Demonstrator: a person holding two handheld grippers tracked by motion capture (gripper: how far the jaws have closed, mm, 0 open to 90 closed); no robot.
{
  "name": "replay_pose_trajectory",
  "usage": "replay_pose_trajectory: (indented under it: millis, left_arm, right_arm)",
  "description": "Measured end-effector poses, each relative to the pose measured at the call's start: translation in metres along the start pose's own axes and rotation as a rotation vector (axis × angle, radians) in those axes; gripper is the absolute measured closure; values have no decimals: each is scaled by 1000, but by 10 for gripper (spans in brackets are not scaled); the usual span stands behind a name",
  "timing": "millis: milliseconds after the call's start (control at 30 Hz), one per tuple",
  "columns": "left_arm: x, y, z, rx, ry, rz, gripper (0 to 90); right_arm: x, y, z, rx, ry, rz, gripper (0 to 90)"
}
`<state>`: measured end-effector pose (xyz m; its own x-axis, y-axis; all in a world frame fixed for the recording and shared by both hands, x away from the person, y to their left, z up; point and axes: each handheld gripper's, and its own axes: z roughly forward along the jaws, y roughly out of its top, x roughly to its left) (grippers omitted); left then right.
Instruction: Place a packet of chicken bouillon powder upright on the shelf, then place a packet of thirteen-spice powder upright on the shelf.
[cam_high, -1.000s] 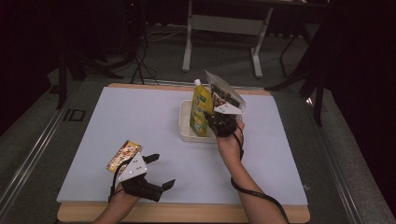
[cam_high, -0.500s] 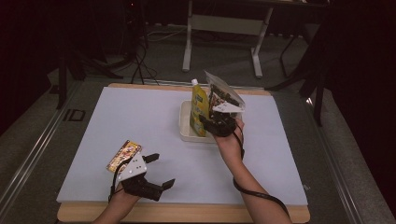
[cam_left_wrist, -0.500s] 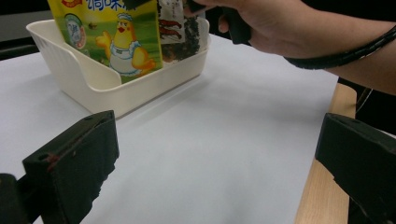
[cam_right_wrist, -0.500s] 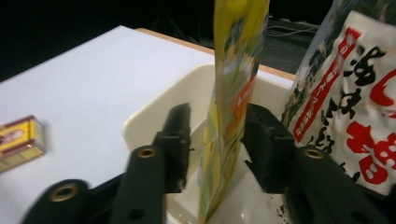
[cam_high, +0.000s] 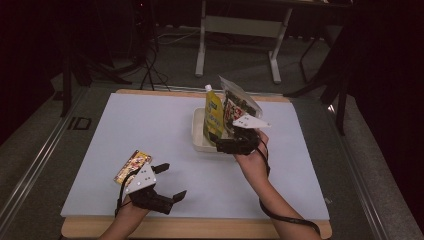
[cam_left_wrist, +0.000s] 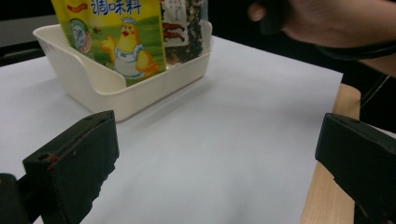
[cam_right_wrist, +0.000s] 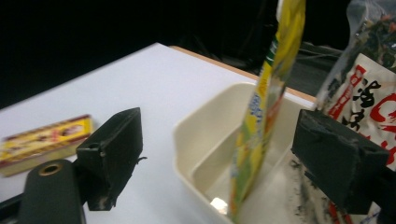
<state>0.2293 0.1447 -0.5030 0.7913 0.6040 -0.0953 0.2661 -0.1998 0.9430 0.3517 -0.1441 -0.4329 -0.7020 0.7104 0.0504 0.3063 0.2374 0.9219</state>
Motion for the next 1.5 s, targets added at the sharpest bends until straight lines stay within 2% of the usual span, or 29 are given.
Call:
replay_pose_trajectory:
  millis: [33, 167, 233, 300, 400, 500, 533, 600, 667, 733, 867, 933, 967, 1000, 1033, 1100, 1133, 1167, 1233, 1300, 1333, 1400, 1500]
  left_arm:
    - [2, 1, 0, 5, -4, -9, 0]
    - [4, 4, -2, 18, -2, -19, 0]
    - [4, 6, -4, 20, -8, -19, 0]
    - [4, 9, -6, 29, -25, -13, 0]
    - [2, 14, -8, 58, -25, 17, 0]
    - [3, 18, -12, 78, -25, 16, 0]
    - [4, 19, -13, 86, -9, 17, 0]
    - [7, 20, -17, 87, -11, 5, 0]
    - [12, 22, -21, 91, -11, -10, 0]
    - [18, 23, -27, 90, -6, -22, 0]
    - [28, 27, -38, 108, 58, -18, 0]
    - [31, 27, -41, 110, 71, -19, 0]
    - [37, 28, -46, 119, 95, -29, 0]
    - [40, 29, -48, 127, 101, -29, 0]
    - [43, 28, -50, 140, 118, -32, 0]
    - [50, 27, -51, 176, 134, -50, 0]
    - [53, 25, -51, 199, 154, -56, 0]
    - [56, 23, -52, 205, 164, -69, 0]
    - [62, 18, -52, 234, 190, -95, 4]
    - [68, 13, -50, 267, 223, -112, 4]
    - [71, 10, -50, 278, 227, -124, 15]
    - [77, 5, -47, 316, 263, -141, 31]
    - [87, -3, -44, 356, 287, -169, 31]
  right_arm:
    - [1, -1, -4, -8, 1, -1, 141]
    - [3, -3, -20, -12, 60, -4, 143]
    - [5, -4, -27, -14, 63, -25, 147]
    - [6, -5, -33, 4, 62, -54, 149]
    - [6, -8, -41, 12, 71, -52, 161]
    - [7, -11, -49, 15, 99, -54, 171]
    - [8, -12, -52, 8, 112, -58, 172]
    - [9, -14, -58, 12, 115, -88, 176]
    - [10, -16, -65, -14, 123, -120, 178]
    - [12, -19, -70, -17, 120, -145, 178]
    - [14, -24, -83, -16, 133, -129, 172]
    - [15, -26, -89, -18, 140, -132, 164]
    - [16, -27, -91, -19, 156, -124, 151]
    - [16, -28, -93, -12, 165, -117, 146]
    - [17, -29, -96, -16, 163, -127, 146]
    - [18, -32, -100, -30, 159, -141, 144]
    - [19, -33, -103, -38, 162, -145, 144]
    - [19, -34, -105, -44, 171, -141, 143]
    - [19, -36, -107, -34, 181, -134, 144]
    - [20, -39, -109, -25, 178, -157, 148]
    - [20, -41, -110, -23, 180, -159, 148]
    - [21, -43, -112, -15, 190, -161, 150]
    - [23, -47, -113, -4, 180, -183, 152]
